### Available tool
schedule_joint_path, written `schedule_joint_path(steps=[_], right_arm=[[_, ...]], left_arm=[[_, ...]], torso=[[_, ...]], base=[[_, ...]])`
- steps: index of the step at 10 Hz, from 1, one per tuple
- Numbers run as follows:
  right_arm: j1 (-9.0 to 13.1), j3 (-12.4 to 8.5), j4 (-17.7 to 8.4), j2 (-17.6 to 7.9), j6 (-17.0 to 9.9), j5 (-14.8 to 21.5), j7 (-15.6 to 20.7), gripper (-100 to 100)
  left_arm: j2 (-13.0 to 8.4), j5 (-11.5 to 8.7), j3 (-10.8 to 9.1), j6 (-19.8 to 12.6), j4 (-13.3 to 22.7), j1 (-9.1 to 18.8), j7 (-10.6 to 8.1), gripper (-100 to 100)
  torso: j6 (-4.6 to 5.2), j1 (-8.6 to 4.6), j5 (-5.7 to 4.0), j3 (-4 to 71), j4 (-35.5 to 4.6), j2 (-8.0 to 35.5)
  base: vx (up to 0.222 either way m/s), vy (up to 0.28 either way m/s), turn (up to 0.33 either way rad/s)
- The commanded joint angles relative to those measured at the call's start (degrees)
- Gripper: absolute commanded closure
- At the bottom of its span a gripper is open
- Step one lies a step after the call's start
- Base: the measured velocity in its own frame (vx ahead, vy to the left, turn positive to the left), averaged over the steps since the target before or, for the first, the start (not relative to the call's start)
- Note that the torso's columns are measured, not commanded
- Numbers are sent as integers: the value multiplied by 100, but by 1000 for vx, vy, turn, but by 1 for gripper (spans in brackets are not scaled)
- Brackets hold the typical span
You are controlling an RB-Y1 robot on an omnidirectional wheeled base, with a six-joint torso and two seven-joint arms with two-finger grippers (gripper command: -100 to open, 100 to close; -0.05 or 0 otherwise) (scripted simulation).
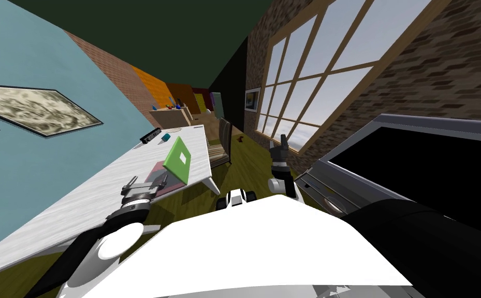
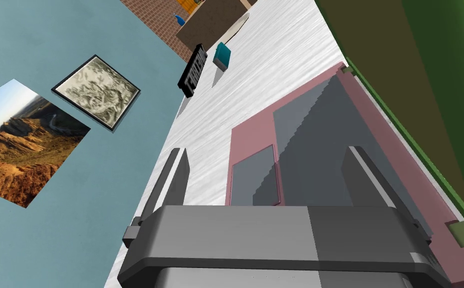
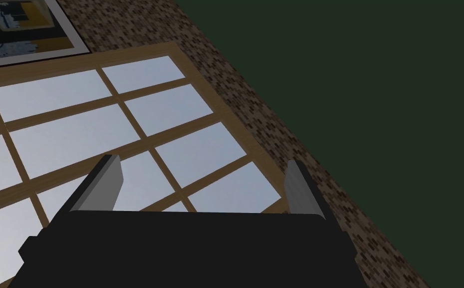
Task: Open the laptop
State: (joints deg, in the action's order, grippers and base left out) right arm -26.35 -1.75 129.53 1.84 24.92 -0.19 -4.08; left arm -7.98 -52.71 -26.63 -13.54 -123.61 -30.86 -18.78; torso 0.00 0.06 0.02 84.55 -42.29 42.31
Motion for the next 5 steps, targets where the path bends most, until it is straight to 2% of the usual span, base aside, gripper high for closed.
schedule_joint_path(steps=[1,5], right_arm=[[0,0,0,0,0,0,0,0],[0,0,0,0,0,0,0,0]], left_arm=[[0,139,108,123,270,135,82,-100],[22,371,284,307,681,359,213,-100]], torso=[[-1,-2,-1,2,1,-3],[29,-30,16,10,23,-26]], base=[[-18,-50,-20],[-22,-51,-15]])
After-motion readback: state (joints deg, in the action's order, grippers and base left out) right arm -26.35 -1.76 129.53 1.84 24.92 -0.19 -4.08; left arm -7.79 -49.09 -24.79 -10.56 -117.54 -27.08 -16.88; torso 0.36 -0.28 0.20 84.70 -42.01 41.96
